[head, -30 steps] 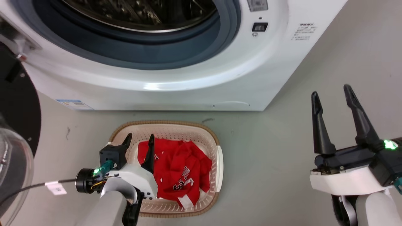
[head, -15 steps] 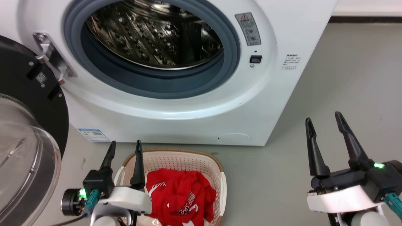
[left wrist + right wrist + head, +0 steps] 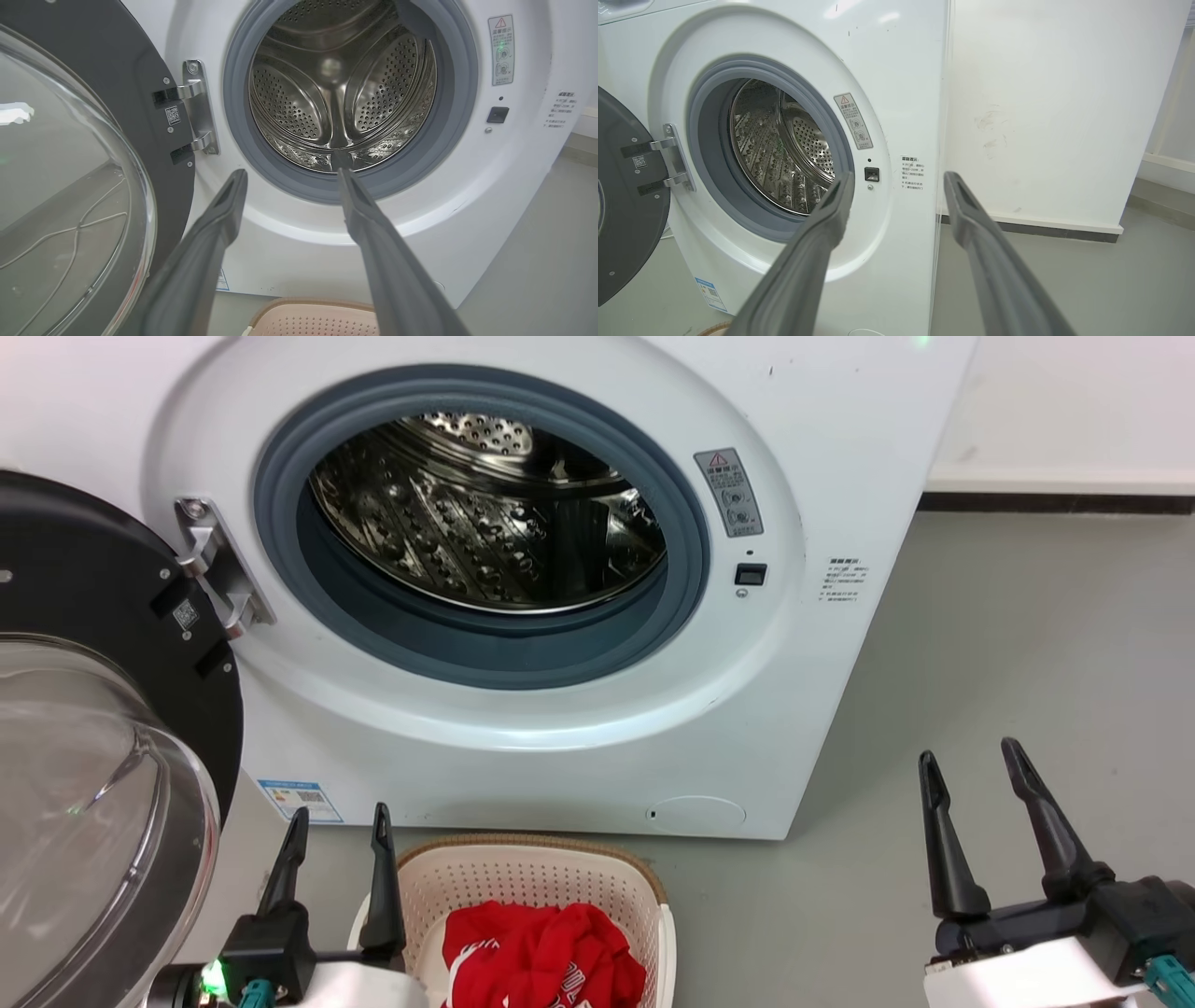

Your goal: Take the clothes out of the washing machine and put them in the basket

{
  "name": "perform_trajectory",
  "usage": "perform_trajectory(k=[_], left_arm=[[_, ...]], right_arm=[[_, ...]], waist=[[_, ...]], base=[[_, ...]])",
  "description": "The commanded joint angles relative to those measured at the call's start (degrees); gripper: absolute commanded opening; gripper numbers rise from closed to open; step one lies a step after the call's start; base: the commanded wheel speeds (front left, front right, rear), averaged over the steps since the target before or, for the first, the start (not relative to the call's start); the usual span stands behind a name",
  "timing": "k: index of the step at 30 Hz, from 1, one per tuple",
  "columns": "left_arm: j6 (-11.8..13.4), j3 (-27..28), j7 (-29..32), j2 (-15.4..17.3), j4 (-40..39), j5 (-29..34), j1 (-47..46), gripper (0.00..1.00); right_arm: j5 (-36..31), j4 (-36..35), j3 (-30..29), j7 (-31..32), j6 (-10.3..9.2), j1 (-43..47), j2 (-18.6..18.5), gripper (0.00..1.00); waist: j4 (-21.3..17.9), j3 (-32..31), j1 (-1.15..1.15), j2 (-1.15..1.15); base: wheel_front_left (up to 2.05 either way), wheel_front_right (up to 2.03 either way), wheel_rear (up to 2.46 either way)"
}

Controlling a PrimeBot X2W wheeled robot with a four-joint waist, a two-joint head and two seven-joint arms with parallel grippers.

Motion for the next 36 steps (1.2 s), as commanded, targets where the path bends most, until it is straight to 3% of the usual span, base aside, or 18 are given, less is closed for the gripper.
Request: perform_trajectory(k=[1, 27, 28, 33, 36], left_arm=[[-0.26, 0.24, -0.15, -0.09, -0.51, 0.40, 1.20, 1.00], [-1.13, 1.09, -0.15, -0.47, -0.17, 0.41, 4.73, 1.00], [-1.01, 0.92, 0.00, -0.34, -0.20, 0.57, 4.38, 0.00], [-1.06, 0.60, 0.43, -0.36, 2.43, 0.07, 4.81, 0.00], [-1.46, 0.94, 1.33, -0.36, 2.85, -3.69, 4.14, 0.00]], right_arm=[[0.33, 0.20, -0.16, -0.11, -0.06, 1.11, 0.08, 1.00], [0.93, 0.86, 0.12, -0.11, -0.06, 4.29, 0.07, 1.00], [0.90, 0.74, 0.08, 0.00, 0.00, 3.66, 0.01, 0.00], [1.43, 3.12, 0.24, 0.16, 0.00, 4.16, 0.00, 0.00], [5.45, 3.50, 0.23, 0.74, 0.00, 3.82, -0.23, 0.00]], waist=[[-0.18, -1.10, 0.01, 0.00], [-1.98, -3.44, 0.01, 0.00], [-2.00, -3.44, 0.01, 0.00], [-2.01, -3.44, 0.01, 0.00], [-1.99, -3.42, 0.01, 0.00]], base=[[0.00, 0.00, 0.00], [0.00, 0.00, 0.00], [0.00, 0.00, 0.00], [0.00, 0.00, 0.00], [0.00, 0.00, 0.00]])
